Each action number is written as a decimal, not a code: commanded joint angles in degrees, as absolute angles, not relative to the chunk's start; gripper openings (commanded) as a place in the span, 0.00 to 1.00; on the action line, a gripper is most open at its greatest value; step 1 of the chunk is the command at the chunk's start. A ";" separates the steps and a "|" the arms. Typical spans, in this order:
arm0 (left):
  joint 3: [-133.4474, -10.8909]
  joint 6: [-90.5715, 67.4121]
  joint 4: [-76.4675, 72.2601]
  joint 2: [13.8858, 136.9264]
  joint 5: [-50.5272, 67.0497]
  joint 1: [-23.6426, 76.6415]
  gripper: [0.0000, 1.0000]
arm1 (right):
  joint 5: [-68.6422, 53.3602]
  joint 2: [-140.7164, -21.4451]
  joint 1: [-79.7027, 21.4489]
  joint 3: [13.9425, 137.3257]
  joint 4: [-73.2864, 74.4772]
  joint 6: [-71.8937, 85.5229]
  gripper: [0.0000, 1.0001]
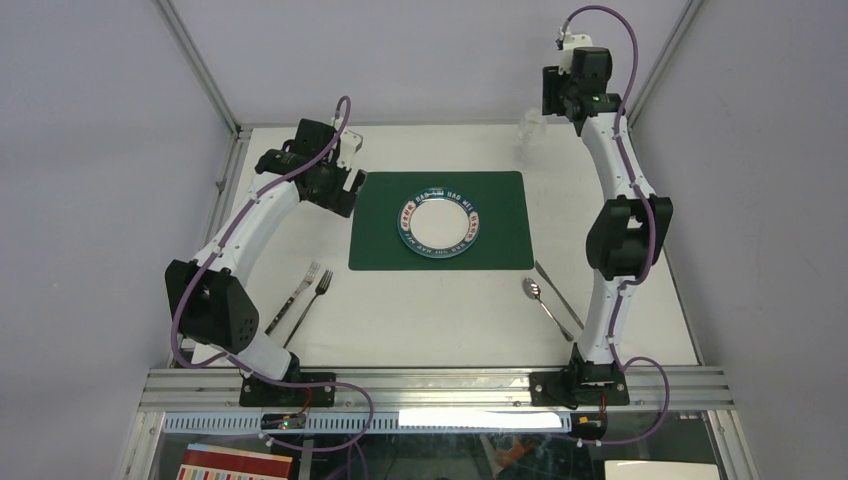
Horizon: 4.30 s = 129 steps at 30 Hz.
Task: Set the dinner table for one person
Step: Pick up the cup at the center of the board, then place the cup on the napkin.
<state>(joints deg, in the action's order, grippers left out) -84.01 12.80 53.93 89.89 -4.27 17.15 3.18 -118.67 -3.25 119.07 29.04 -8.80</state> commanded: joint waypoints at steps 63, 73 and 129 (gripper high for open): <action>-80.42 11.43 50.34 88.04 -3.92 16.70 0.85 | 4.05 -114.67 -4.05 116.02 22.40 -11.79 0.00; -80.68 11.34 50.36 88.59 -3.44 16.70 0.85 | 4.61 -101.04 -4.61 102.47 11.70 -14.25 0.00; -79.12 11.51 50.36 89.31 -1.63 16.71 0.83 | -3.82 -99.18 -13.22 98.84 37.24 -10.60 0.00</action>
<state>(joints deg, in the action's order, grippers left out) -79.05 12.47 52.01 89.89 -2.55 17.15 -4.89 -99.42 -12.62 98.56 42.06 -10.98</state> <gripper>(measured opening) 0.832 0.037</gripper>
